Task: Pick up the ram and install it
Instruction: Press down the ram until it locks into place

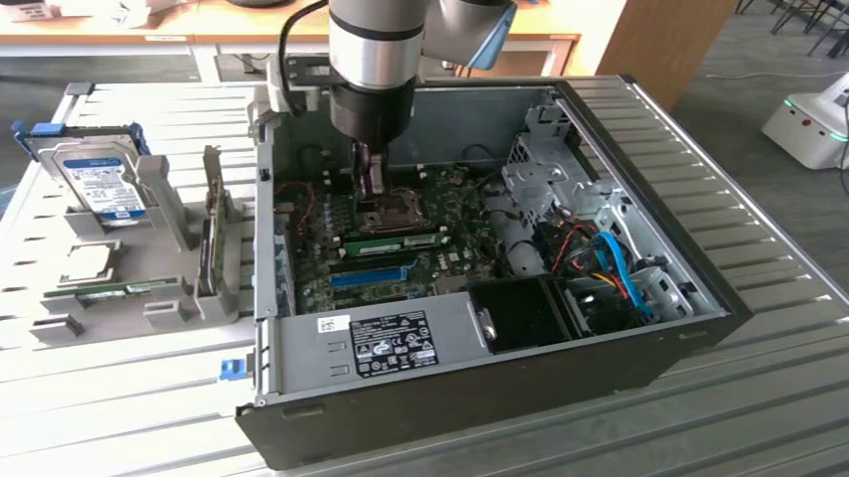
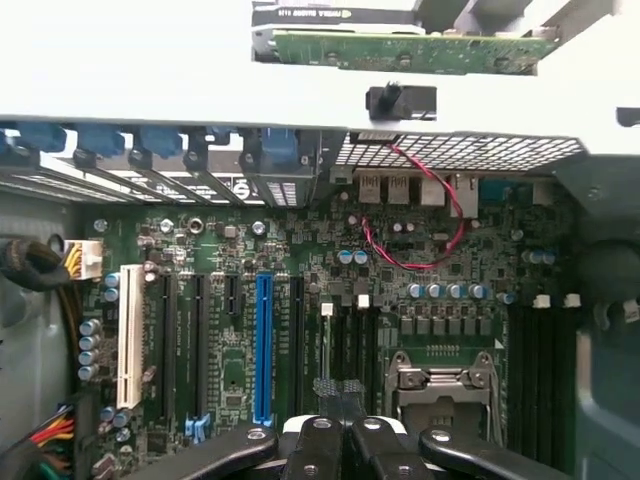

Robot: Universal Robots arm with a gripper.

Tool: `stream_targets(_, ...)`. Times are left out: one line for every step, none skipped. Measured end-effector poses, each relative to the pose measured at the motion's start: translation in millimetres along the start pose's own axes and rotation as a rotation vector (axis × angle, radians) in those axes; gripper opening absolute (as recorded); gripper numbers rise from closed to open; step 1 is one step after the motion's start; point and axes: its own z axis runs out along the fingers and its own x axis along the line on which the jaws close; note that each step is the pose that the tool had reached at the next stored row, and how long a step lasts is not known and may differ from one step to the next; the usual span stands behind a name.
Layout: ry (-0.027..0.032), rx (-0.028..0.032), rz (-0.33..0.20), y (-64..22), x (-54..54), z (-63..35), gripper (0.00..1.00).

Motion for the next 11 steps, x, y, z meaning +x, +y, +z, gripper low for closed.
stream_targets(0.0, 0.0, 0.0, 0.1, -0.1, -2.2, 0.11)
stream_targets(-0.0001, 0.0, 0.0, 0.1, -0.2, -4.3, 0.11)
stream_targets(0.0001, 0.0, 0.0, 0.2, -0.3, -6.5, 0.11)
stream_targets(0.0001, 0.0, 0.0, 0.3, -0.4, -8.6, 0.11)
stream_targets(0.0, 0.0, 0.0, 0.4, -0.5, -10.9, 0.11)
stream_targets(0.0, 0.0, 0.0, 0.5, -0.5, -12.8, 0.11)
stream_targets(0.0, 0.0, 0.0, 0.5, -0.6, -14.7, 0.11)
stream_targets(0.0001, 0.0, 0.0, 0.6, -0.7, -16.7, 0.11)
stream_targets(0.0, 0.0, 0.0, 0.7, -0.8, -18.8, 0.11)
stream_targets(0.0, 0.0, 0.0, 0.7, -0.9, -20.8, 0.11)
stream_targets(0.0, 0.0, 0.0, 0.8, -1.0, -22.6, 0.11)
